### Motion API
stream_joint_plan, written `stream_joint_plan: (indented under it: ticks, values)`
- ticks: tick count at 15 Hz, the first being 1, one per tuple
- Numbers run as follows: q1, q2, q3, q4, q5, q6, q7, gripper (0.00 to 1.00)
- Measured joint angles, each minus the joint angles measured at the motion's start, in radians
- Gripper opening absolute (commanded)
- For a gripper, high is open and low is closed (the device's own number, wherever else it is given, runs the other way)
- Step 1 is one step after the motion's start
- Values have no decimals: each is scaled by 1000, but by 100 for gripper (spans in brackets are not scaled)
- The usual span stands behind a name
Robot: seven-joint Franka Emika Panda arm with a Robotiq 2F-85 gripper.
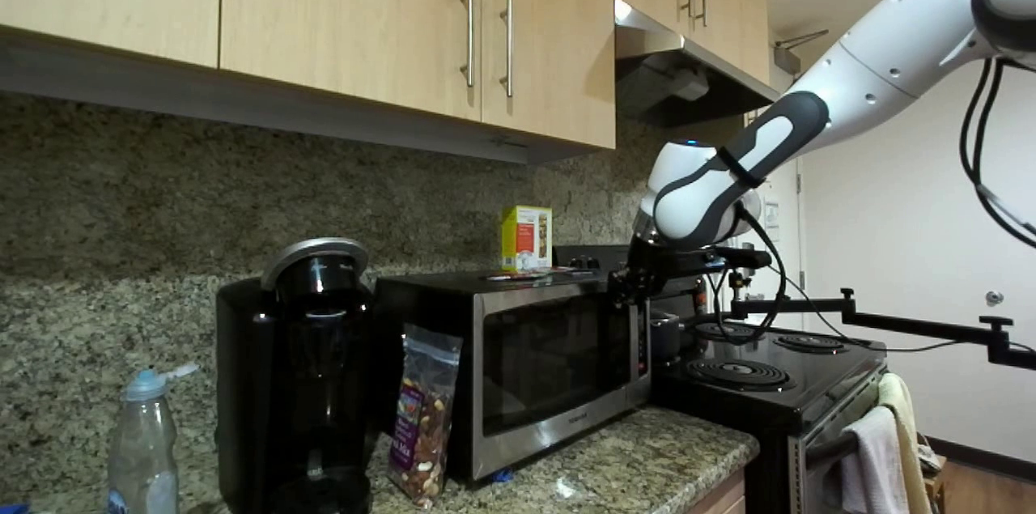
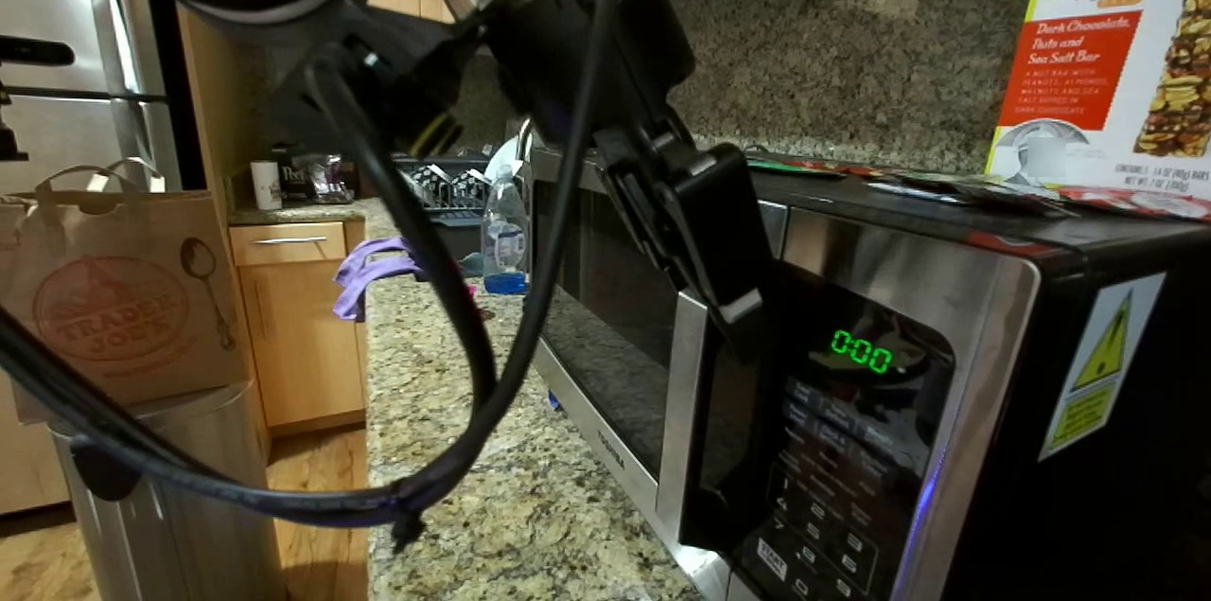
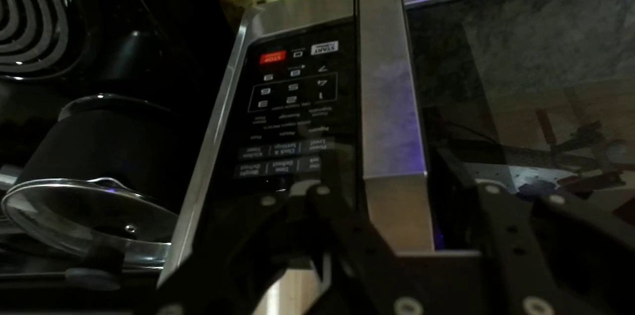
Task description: Open the microwave door
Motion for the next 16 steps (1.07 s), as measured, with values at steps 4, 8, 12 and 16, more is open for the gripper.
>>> stream_joint_plan:
  ticks: [4,8,12,16]
  values:
    - [10,0,-7,-3,46,7,-105,15]
    - [66,-17,-67,-46,270,78,-406,14]
    - [171,-90,-180,-126,527,109,-677,15]
    - [203,-184,-236,-212,596,114,-744,57]
